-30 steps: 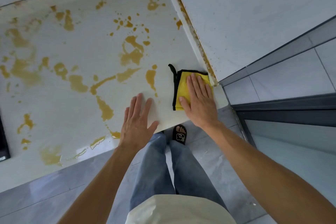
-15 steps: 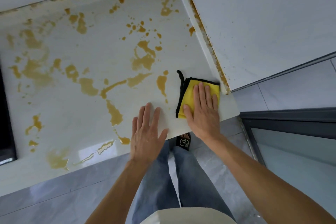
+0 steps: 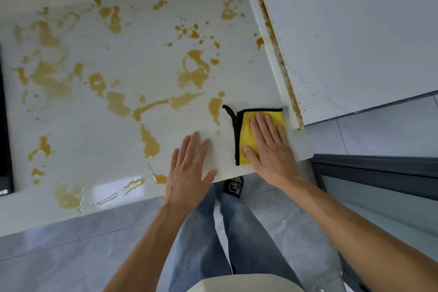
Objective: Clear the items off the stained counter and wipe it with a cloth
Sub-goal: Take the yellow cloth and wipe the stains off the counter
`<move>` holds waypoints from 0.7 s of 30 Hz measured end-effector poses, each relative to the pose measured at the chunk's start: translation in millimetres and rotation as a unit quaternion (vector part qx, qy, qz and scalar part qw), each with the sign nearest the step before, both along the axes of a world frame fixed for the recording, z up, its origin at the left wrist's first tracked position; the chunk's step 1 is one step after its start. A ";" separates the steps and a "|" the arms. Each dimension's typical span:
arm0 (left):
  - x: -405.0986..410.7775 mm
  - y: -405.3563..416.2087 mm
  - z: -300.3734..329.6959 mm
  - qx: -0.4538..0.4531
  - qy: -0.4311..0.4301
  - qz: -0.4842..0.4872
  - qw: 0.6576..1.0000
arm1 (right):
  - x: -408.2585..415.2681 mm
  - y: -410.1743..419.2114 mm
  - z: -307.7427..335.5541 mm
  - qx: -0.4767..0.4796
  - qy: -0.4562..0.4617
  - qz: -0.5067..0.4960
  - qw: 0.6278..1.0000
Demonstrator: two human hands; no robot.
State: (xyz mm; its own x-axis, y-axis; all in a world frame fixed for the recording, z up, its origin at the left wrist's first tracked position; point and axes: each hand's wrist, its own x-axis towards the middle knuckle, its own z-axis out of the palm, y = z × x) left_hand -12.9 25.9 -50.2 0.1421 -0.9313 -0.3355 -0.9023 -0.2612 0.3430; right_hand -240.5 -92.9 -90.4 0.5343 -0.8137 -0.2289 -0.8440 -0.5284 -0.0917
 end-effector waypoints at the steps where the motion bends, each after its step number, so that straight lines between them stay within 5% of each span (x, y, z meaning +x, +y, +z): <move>1: -0.7 0.5 -0.2 -0.002 -0.002 0.003 1.000 | 16.8 -1.7 -2.0 -0.003 -0.006 -0.004 1.000; 6: -4.2 1.2 -3.9 -0.007 -0.001 0.021 1.000 | 72.1 -24.8 -4.7 -0.002 -0.047 -0.018 0.999; 14: -12.1 6.1 -4.2 0.007 -0.007 0.067 0.998 | 33.4 28.4 -5.0 0.014 -0.074 0.061 0.995; 21: -12.4 11.7 -12.4 -0.010 0.010 0.077 0.997 | 129.5 -77.7 -6.2 0.011 -0.051 0.028 0.998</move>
